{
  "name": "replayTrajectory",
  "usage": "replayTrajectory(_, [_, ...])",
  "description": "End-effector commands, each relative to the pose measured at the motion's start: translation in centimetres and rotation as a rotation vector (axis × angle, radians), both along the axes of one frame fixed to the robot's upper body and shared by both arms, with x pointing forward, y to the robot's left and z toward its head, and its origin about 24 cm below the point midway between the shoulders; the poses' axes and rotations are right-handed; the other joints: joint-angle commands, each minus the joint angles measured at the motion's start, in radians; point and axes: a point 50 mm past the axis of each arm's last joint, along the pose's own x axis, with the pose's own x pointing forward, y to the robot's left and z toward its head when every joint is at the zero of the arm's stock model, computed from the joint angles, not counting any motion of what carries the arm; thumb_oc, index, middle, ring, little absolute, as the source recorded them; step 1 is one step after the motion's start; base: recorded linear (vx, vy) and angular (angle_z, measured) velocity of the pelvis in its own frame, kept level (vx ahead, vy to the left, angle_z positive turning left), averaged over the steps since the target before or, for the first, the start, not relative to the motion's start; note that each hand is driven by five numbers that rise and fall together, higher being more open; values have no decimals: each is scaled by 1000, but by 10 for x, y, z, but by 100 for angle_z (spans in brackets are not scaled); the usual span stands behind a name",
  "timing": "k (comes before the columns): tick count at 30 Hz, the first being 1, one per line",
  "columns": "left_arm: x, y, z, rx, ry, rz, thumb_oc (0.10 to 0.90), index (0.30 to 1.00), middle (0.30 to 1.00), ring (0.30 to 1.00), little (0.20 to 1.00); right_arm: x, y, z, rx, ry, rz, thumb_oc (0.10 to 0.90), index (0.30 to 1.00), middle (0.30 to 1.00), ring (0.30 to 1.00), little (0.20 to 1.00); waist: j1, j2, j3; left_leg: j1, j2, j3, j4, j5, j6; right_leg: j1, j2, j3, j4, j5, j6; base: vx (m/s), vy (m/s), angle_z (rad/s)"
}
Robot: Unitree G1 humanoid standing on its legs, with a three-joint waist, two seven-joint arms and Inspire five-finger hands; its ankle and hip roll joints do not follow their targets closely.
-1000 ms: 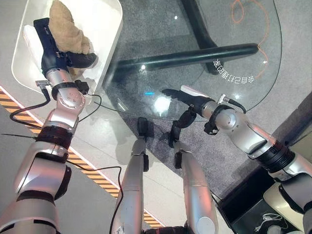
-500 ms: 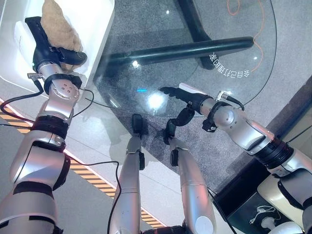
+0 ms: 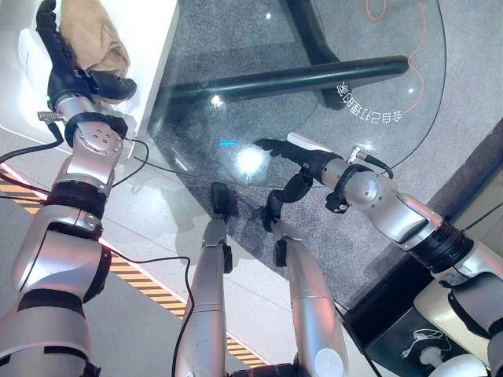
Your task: Wipe the table with a cloth and put it in the basket.
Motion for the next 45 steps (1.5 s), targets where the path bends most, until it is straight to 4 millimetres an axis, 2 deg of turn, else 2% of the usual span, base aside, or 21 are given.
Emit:
replayTrajectory(1, [-19, 19, 36, 54, -154, 61, 800, 900, 900, 900, 900, -11, 2, 10, 71, -64, 43, 800, 900, 900, 900, 900, 37, 3, -21, 96, 17, 51, 38, -156, -28, 30, 29, 52, -110, 101, 62, 0, 0, 0])
replayTrajectory(14, [-40, 22, 43, 67, -380, 154, 800, 900, 900, 900, 900, -21, 0, 3, 73, -59, 46, 800, 900, 900, 900, 900, 64, 19, -21, 206, 21, 51, -15, -136, -32, 139, 39, 29, -99, 50, 40, -37, -47, -1])
replayTrajectory(17, [-42, 22, 41, 72, -389, 131, 800, 900, 900, 900, 900, -21, -2, -2, 85, -46, 39, 800, 900, 900, 900, 900, 74, 18, -21, 253, 22, 46, -29, -136, -36, 188, 41, 21, -102, 33, 34, -57, -118, -1])
replayTrajectory(21, [-44, 23, 23, 59, -364, 70, 800, 900, 900, 900, 900, -23, -6, -14, 96, -14, 7, 800, 900, 900, 900, 900, 91, 18, -21, 339, 26, 40, -55, -135, -45, 276, 41, 10, -115, 9, 27, -53, -128, -1])
replayTrajectory(25, [-48, 25, -9, 49, -295, 2, 800, 900, 900, 900, 900, -27, -16, -29, 103, 15, -28, 800, 900, 900, 900, 900, 103, 25, -21, 424, 28, 38, -84, -134, -54, 361, 35, 2, -132, -8, 25, -29, -98, -2])
replayTrajectory(27, [-53, 22, -38, 41, -242, -35, 800, 900, 900, 900, 900, -32, -21, -43, 118, 43, -48, 800, 900, 900, 900, 900, 110, 28, -21, 482, 28, 35, -104, -134, -60, 417, 31, 0, -144, -17, 26, -18, -105, -2])
replayTrajectory(28, [-59, 20, -63, 24, -200, -61, 800, 900, 900, 900, 900, -37, -29, -56, 123, 73, -67, 800, 900, 900, 900, 900, 116, 32, -21, 531, 26, 31, -124, -133, -62, 465, 28, 1, -157, -22, 28, -5, -105, -6])
replayTrajectory(30, [-71, 14, -97, -26, -134, -103, 800, 900, 900, 900, 900, -47, -41, -78, 142, 140, -96, 800, 900, 900, 900, 900, 120, 38, -42, 587, 26, 28, -158, -130, -65, 522, 21, -1, -180, -30, 31, 12, -88, -7])
replayTrajectory(32, [-76, 12, -108, -43, -109, -118, 800, 900, 900, 900, 900, -51, -45, -86, 145, 162, -104, 800, 900, 900, 900, 900, 121, 40, -55, 603, 25, 26, -169, -128, -66, 540, 19, -3, -189, -31, 32, 28, -42, -2])
replayTrajectory(34, [-87, 0, -137, -57, -21, -171, 800, 900, 900, 900, 900, -61, -56, -109, 161, 221, -140, 800, 900, 900, 900, 900, 121, 48, -93, 645, 28, 18, -203, -123, -67, 587, 15, -6, -215, -34, 36, 42, -71, -1])
replayTrajectory(37, [-104, -14, -169, -83, 80, -236, 800, 900, 900, 900, 900, -79, -71, -139, 197, 318, -198, 800, 900, 900, 900, 900, 119, 62, -147, 705, 33, 9, -243, -114, -73, 661, 12, -14, -253, -37, 37, 68, -72, 1])
replayTrajectory(40, [-121, -21, -203, -169, 216, -292, 800, 900, 900, 900, 900, -96, -84, -173, 205, 404, -288, 800, 900, 900, 900, 900, 111, 72, -205, 772, 42, 4, -273, -111, -77, 741, 17, -23, -291, -38, 33, 87, -92, 1])
replayTrajectory(41, [-123, -22, -208, -179, 238, -298, 800, 900, 900, 900, 900, -99, -85, -177, 217, 415, -305, 800, 900, 900, 900, 900, 110, 73, -213, 779, 44, 4, -273, -110, -78, 750, 17, -24, -294, -38, 32, 85, -84, 9])
replayTrajectory(45, [-151, -29, -265, -333, 485, -364, 800, 900, 900, 900, 900, -123, -97, -223, 294, 546, -497, 800, 900, 900, 900, 900, 105, 86, -295, 854, 55, 2, -287, -113, -83, 838, 13, -32, -332, -30, 27, 122, -72, 10])
